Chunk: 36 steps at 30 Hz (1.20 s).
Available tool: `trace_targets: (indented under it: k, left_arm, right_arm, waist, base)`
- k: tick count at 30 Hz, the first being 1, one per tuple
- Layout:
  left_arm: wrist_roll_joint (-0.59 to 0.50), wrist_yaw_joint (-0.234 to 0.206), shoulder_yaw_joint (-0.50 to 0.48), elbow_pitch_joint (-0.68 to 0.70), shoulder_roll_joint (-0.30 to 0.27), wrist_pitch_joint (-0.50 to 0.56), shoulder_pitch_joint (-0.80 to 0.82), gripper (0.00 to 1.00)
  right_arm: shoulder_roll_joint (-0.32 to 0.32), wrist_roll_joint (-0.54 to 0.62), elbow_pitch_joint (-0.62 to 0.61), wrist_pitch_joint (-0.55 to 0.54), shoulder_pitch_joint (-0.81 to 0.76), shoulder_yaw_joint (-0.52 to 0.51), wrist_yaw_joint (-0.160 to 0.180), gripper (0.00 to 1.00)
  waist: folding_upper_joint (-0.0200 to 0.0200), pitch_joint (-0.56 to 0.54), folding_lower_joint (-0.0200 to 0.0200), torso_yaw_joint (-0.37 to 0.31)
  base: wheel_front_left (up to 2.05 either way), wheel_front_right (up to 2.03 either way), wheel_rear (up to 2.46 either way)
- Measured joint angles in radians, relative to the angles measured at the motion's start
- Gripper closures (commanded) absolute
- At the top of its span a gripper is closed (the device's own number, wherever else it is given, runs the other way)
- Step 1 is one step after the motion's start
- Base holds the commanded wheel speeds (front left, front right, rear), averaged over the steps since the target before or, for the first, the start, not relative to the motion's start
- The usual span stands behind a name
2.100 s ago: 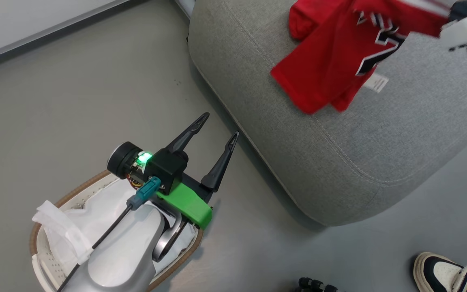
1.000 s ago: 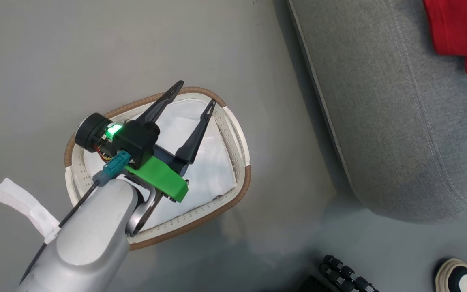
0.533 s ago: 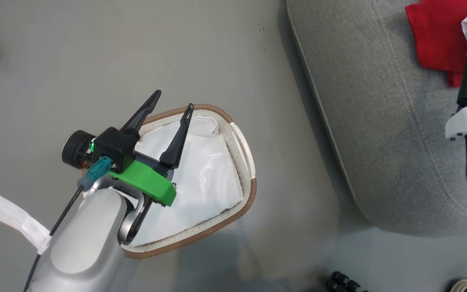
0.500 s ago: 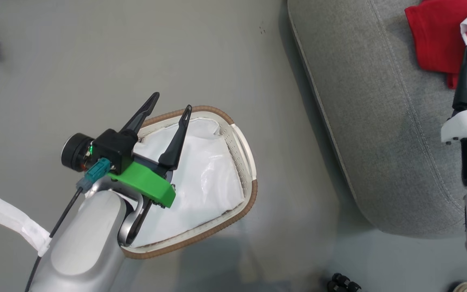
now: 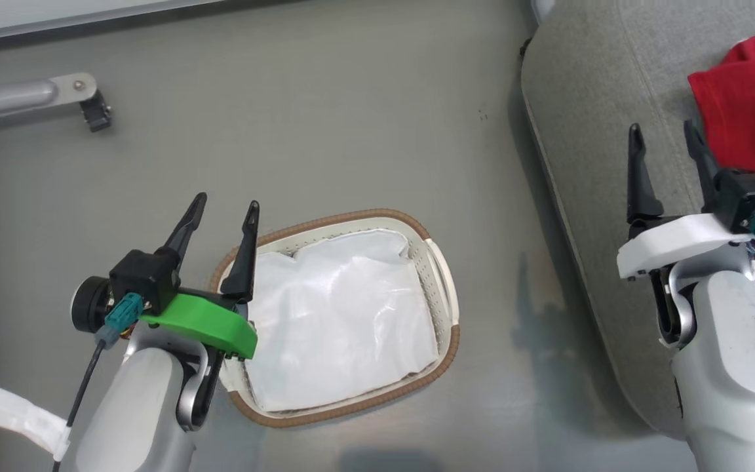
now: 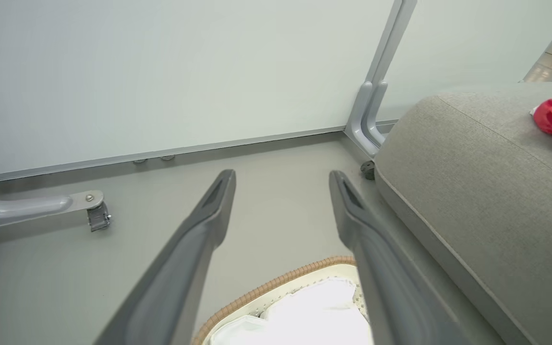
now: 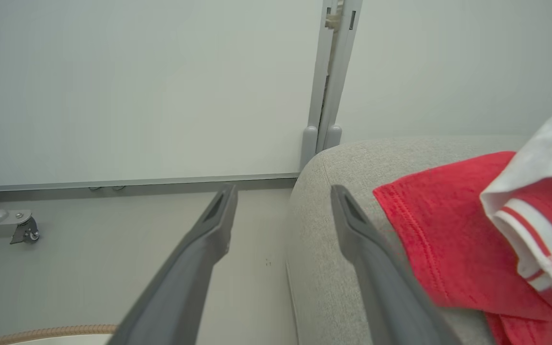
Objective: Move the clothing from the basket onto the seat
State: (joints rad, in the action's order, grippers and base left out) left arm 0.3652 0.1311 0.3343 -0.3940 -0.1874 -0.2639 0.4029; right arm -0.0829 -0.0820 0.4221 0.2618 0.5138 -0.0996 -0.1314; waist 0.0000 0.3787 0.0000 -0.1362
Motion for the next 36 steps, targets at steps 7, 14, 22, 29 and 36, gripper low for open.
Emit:
trace_targets:
  k: [7,14,22,29,36]
  left_arm:
    - [-0.051,0.000,-0.128,-0.019,0.026,0.000,-0.058,0.00]
    - [-0.098,0.000,-0.257,-0.035,0.049,0.000,-0.106,0.00]
    - [-0.134,0.000,-0.318,-0.037,0.081,0.000,-0.187,0.00]
    - [-0.121,0.000,-0.344,-0.035,0.105,0.000,-0.277,0.00]
    - [-0.117,0.000,-0.359,-0.023,0.119,0.000,-0.327,0.00]
  right_arm:
    - [0.022,-0.017,0.040,0.000,-0.005,0.068,0.000,0.00]
    - [0.031,-0.041,0.054,0.000,-0.041,0.136,0.000,0.00]
    - [0.034,-0.100,0.057,0.000,-0.128,0.174,0.000,0.00]
    - [0.034,-0.141,0.040,0.000,-0.207,0.184,0.000,0.00]
    - [0.034,-0.151,0.026,0.000,-0.262,0.185,0.000,0.00]
  waist:
    - [0.0000,-0.069,0.0000,0.066]
    - [0.0000,-0.133,0.0000,0.103]
    - [0.0000,-0.202,0.0000,0.115]
    - [0.0000,-0.271,0.0000,0.115]
    - [0.0000,-0.323,0.0000,0.122]
  base:
    - [0.00,0.00,0.00]
    - [0.00,0.00,0.00]
    - [0.00,0.00,0.00]
    - [0.00,0.00,0.00]
    - [0.00,0.00,0.00]
